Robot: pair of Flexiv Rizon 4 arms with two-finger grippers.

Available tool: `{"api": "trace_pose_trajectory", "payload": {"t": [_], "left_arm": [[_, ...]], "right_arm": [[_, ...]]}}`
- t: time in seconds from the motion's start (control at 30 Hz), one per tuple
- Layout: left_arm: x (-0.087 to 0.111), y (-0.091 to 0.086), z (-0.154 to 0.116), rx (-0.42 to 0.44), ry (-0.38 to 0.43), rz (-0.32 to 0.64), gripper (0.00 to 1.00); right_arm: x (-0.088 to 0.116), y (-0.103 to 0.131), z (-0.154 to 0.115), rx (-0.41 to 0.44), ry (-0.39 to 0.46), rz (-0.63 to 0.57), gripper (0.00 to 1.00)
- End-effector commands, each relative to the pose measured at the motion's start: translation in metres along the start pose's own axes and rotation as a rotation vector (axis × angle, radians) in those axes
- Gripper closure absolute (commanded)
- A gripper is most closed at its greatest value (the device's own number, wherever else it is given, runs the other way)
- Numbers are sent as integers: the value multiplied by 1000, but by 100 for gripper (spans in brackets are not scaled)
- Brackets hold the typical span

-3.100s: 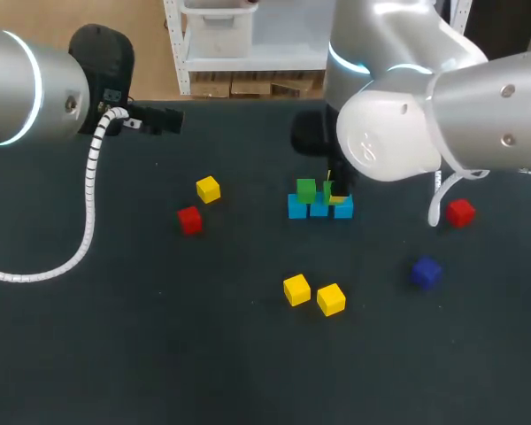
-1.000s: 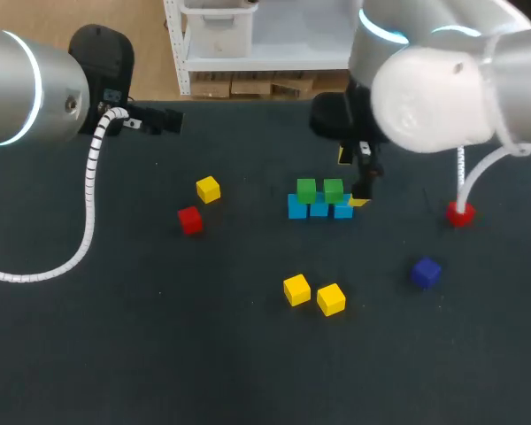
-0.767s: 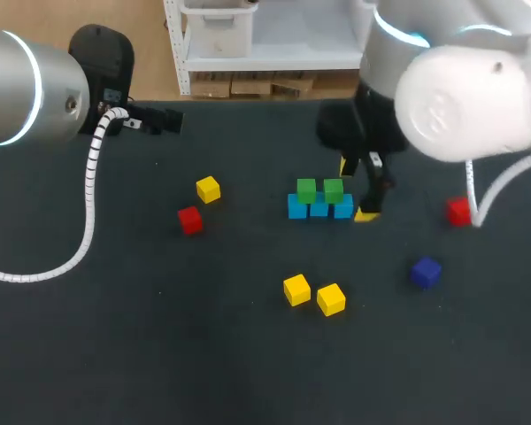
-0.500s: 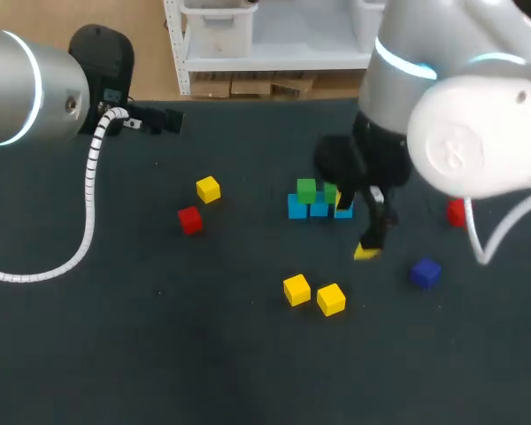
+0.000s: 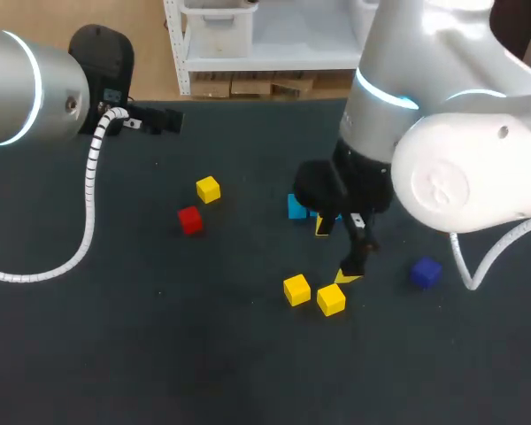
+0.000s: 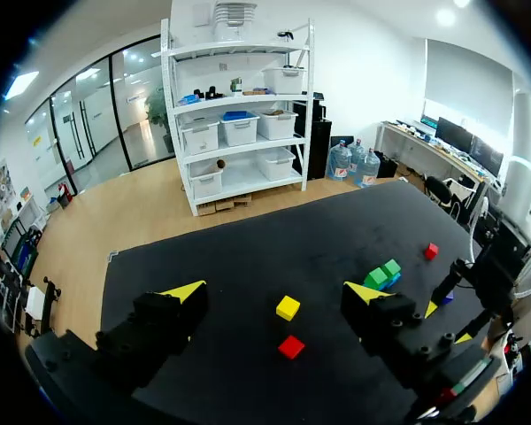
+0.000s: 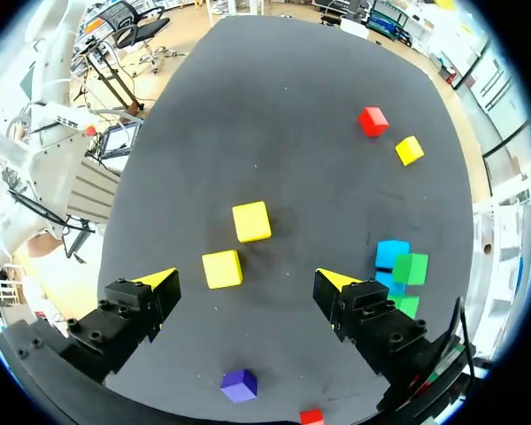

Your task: Place the blue cubes, place green cubes on the blue cubes, place the yellow cubes on the green cubes, then place the red cubes on the yellow cubes, and place purple cube on the red cubes.

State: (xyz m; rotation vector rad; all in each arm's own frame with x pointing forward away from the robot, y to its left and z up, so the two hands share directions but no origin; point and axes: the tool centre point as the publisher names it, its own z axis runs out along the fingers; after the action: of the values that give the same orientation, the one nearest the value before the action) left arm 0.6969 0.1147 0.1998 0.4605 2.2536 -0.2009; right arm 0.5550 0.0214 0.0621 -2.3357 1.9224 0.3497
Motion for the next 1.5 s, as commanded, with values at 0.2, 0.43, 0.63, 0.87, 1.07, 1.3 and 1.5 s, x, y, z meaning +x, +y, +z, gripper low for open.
{"api": "trace_pose_trajectory", "payload": {"t": [0.2,0.43,0.63,0.87,1.07,1.3,1.5], "left_arm": [[0,1,0,3,1,0,0],[0,1,0,3,1,0,0],[0,1,0,3,1,0,0],[0,1,0,3,1,0,0],[0,1,0,3,1,0,0],[0,1,0,3,1,0,0],[0,1,0,3,1,0,0]], "right_arm": [[-16,19,18,-1,-2,-28,0],[-28,22,46,10,-6,-68,0],[-36,17,59,12,1,-92,0],[-40,1,63,28,-4,-84,0],[-36,-4,71,16,26,-84,51],[-34,-4,74,3,30,-79,100],[-33,-1,59,-19,18,-45,100]]}}
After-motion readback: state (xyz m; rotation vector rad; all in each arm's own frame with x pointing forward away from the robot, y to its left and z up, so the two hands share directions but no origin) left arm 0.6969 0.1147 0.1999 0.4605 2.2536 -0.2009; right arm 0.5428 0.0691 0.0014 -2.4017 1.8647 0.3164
